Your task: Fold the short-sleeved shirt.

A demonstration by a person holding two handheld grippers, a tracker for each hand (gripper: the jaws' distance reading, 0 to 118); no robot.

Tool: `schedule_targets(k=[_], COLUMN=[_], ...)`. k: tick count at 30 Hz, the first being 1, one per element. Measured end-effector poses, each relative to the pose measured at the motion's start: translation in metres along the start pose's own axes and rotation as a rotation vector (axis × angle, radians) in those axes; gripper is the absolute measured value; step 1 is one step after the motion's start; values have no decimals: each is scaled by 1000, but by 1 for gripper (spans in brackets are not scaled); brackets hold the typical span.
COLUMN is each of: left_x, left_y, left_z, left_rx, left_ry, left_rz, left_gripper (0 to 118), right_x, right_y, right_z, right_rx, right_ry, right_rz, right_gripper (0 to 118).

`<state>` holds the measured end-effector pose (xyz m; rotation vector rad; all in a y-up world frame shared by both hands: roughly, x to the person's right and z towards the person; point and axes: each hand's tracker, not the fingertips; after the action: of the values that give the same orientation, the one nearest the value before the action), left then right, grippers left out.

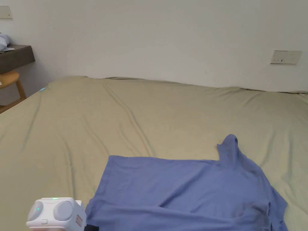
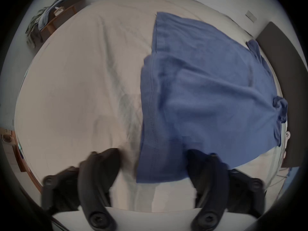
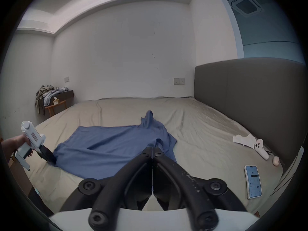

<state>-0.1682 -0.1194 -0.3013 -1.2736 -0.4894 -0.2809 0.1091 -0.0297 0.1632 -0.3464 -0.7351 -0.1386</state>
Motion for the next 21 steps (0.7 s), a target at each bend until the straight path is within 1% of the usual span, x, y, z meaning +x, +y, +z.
schedule_targets(k=[1, 2, 3, 4, 5, 7, 8, 9, 10, 12, 13, 14, 15, 17, 18, 19, 20, 21], left_x=[1, 3, 6, 9, 12, 15, 16, 17, 18, 19, 21, 21, 21, 20, 20, 19, 19, 15], left_y=[2, 2, 2, 3, 1, 3, 4, 2, 1, 1, -4, -5, -6, -9, -10, -11, -12, -12], left_z=[10, 16, 22, 28, 37, 43, 45, 49, 50, 47, 51, 49, 46, 45, 43, 43, 44, 48], left_rx=[41, 62, 94, 70, 87, 111, 117, 130, 138, 131, 130, 126, 120, 107, 101, 98, 95, 97], left_ry=[-37, -72, -115, -104, -114, -129, -121, -116, -115, -116, -116, -117, -117, -111, -108, -106, -108, -112], left_rz=[-9, -27, -13, -21, -37, -40, -39, -47, -57, -63, -63, -61, -57, -50, -47, -44, -42, -38], left_gripper=[27, 1, 1, 1, 1, 1, 1, 1, 1, 1, 1, 1, 1, 1, 1, 1, 1, 1], right_x=[2, 5, 8, 11, 17, 33, 43, 50, 57, 63, 64, 71, 71, 69, 68, 65, 69, 73], right_y=[-1, -3, -3, -1, 2, 6, -1, -8, -12, -28, -35, -47, -51, -56, -56, -52, -44, -36], right_z=[-2, -4, -8, -14, -23, -48, -74, -90, -100, -131, -143, -165, -174, -189, -189, -189, -185, -181], right_rx=[-11, -21, -34, -45, -71, -212, -313, -384, -403, -580, -625, -652, -664, -679, -681, -679, -660, -632], right_ry=[-4, -8, -13, -21, -11, 31, 40, 37, 16, 43, 46, 48, 47, 105, 105, 63, 108, 188], right_rz=[-2, -7, -9, 0, 3, -47, -71, -76, -47, -61, -60, -67, -81, -118, -129, -104, -100, -208], right_gripper=[3, 3, 5, 11, 24, 100, 118, 115, 115, 115, 113, 109, 97, 67, 52, 33, 20, 20])
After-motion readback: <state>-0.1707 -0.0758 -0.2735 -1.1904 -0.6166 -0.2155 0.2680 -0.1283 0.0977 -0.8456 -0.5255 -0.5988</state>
